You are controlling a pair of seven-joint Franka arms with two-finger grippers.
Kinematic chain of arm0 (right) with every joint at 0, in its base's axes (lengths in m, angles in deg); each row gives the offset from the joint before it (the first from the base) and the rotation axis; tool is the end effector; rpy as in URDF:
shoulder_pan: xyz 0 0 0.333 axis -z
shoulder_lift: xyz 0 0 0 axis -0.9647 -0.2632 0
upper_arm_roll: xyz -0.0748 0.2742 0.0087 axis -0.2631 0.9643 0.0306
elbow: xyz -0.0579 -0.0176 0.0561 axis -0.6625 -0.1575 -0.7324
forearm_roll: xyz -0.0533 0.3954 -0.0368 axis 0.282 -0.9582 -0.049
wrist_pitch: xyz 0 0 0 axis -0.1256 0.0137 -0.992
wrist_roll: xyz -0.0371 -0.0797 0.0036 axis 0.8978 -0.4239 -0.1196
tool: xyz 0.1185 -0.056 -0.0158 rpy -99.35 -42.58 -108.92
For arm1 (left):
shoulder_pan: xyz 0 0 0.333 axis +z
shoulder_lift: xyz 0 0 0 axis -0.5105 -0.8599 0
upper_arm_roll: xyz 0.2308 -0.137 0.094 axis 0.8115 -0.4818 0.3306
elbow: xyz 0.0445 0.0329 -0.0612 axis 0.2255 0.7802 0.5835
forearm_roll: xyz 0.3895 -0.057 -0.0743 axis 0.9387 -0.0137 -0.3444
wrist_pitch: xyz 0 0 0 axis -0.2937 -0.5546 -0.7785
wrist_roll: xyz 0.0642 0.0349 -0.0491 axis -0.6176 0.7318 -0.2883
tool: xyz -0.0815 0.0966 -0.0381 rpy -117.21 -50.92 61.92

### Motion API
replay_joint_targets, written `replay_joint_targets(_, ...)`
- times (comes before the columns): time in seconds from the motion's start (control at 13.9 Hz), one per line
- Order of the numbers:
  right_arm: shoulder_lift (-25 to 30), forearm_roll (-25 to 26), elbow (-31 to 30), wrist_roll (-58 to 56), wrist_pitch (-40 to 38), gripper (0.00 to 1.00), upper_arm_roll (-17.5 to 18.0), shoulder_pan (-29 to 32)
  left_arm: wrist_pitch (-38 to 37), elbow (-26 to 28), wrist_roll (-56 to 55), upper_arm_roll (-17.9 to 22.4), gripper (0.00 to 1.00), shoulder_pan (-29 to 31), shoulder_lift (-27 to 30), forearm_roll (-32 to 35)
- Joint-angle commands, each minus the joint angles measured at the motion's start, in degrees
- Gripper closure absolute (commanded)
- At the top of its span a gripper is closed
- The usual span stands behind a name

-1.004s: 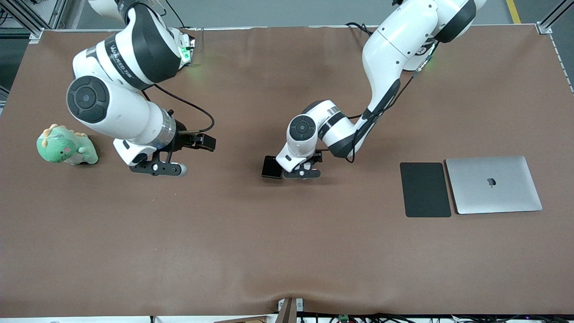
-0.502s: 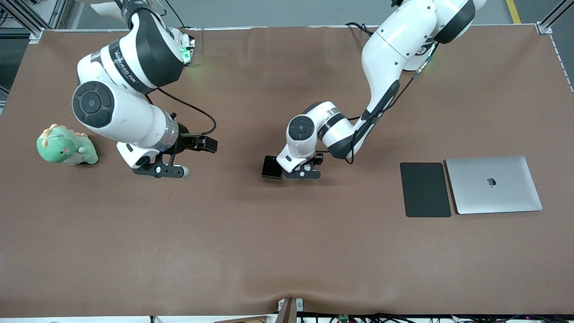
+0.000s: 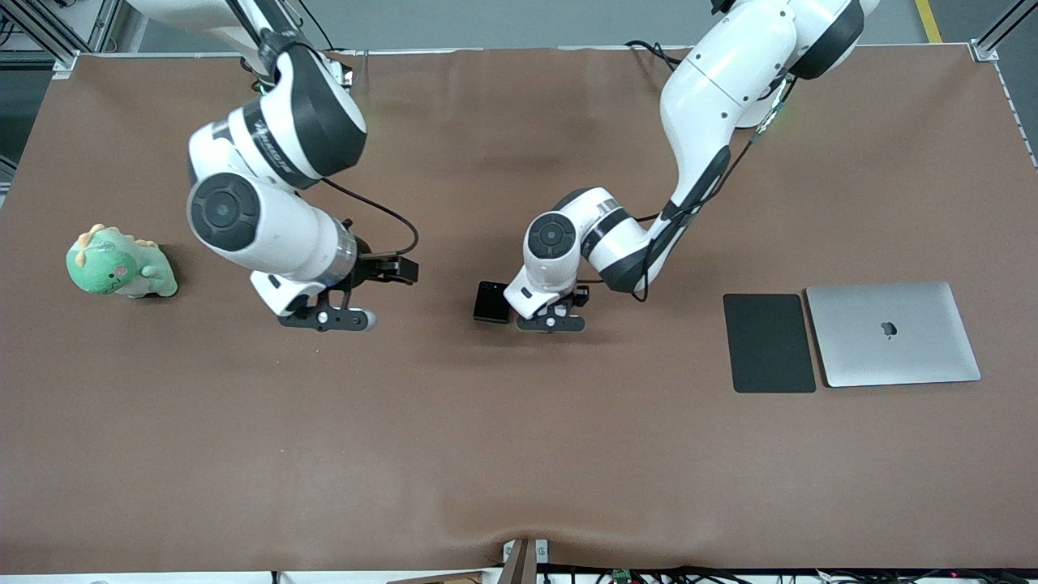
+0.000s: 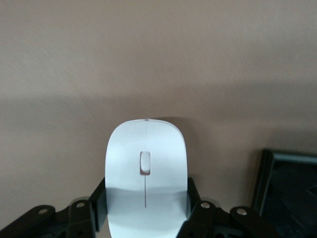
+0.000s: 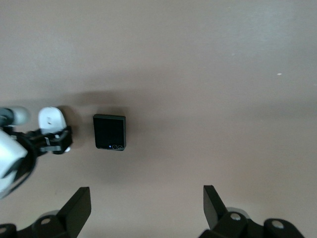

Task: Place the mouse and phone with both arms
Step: 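Close the left gripper on the mouse while the right gripper grasps the phone, then carry the mouse with the left gripper toward the mouse pad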

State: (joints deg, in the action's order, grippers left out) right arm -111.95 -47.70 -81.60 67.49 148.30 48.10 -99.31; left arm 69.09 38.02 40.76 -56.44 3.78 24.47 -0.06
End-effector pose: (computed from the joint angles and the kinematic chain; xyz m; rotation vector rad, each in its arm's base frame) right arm 0.5873 0.3048 0.3862 -2.9958 0.1071 0.2963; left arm 0.5115 -0.4643 0.1448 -3.1276 0.0646 0.0112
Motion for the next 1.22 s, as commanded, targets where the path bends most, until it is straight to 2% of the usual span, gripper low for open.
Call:
replay_joint_targets(0.0,-2.22,-0.4,1.68,0.45,1.24,0.0,-0.46,-1.7,-0.52,4.7,0.49,-0.2,0.5,3.08,7.26,1.09)
replay_joint_targets(0.29,-5.91,0.04,1.68,0.27,5.72,0.0,-0.46,-4.68,-0.52,8.75,3.29,-0.47,0.5,9.32,13.07,1.18)
replay_joint_targets(0.57,-6.52,-0.04,1.68,0.01,6.69,0.0,-0.37,-5.57,-2.18,13.14,11.8,-0.64,0.5,16.96,18.96,0.65)
replay_joint_targets(0.79,-7.84,1.79,2.03,0.1,11.34,0.0,-0.54,-7.68,-4.73,14.64,18.84,-0.64,0.5,22.33,20.99,0.39)
replay_joint_targets(0.93,-10.65,1.98,2.29,0.01,12.49,0.0,-0.54,-7.86,-4.74,17.01,23.67,-0.73,0.5,26.28,22.75,0.39)
replay_joint_targets(1.15,-14.51,1.98,2.3,-0.08,20.2,0.0,-0.54,-8.29,-4.65,19.91,29.3,-0.99,0.5,32.17,24.51,0.39)
